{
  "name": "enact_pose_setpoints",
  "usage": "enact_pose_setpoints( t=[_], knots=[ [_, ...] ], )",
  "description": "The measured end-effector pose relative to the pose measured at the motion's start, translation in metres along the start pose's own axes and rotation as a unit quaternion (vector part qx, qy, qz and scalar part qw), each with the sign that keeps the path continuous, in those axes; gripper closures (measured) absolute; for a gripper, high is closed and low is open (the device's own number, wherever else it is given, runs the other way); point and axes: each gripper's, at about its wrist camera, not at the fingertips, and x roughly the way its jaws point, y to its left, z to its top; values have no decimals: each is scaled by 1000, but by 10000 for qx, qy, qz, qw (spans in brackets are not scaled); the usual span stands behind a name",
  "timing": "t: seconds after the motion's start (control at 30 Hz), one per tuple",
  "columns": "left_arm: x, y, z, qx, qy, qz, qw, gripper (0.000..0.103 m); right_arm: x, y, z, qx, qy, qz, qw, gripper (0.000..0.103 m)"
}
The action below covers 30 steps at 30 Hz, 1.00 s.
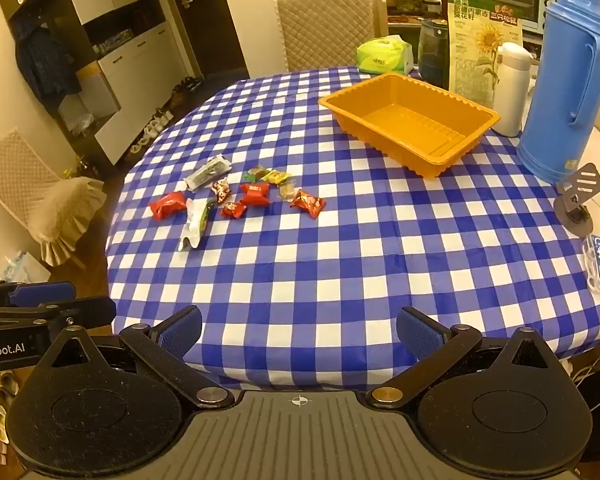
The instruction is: Organize snacks
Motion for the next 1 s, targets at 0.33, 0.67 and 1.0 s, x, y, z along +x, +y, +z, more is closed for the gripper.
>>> enact_pose_setpoints(
  t=[0.33,0.67,1.0],
  knots=[
    [0,0,0,4,-39,12,10000,46,-2,-1,1,5,26,32,10000,0],
    [-3,5,0,-1,-50,4,10000,46,-6,4,0,-24,-25,37,10000,0],
    [-3,4,-1,-10,-61,10,10000,46,-10,4,0,-35,-49,51,10000,0]
  ],
)
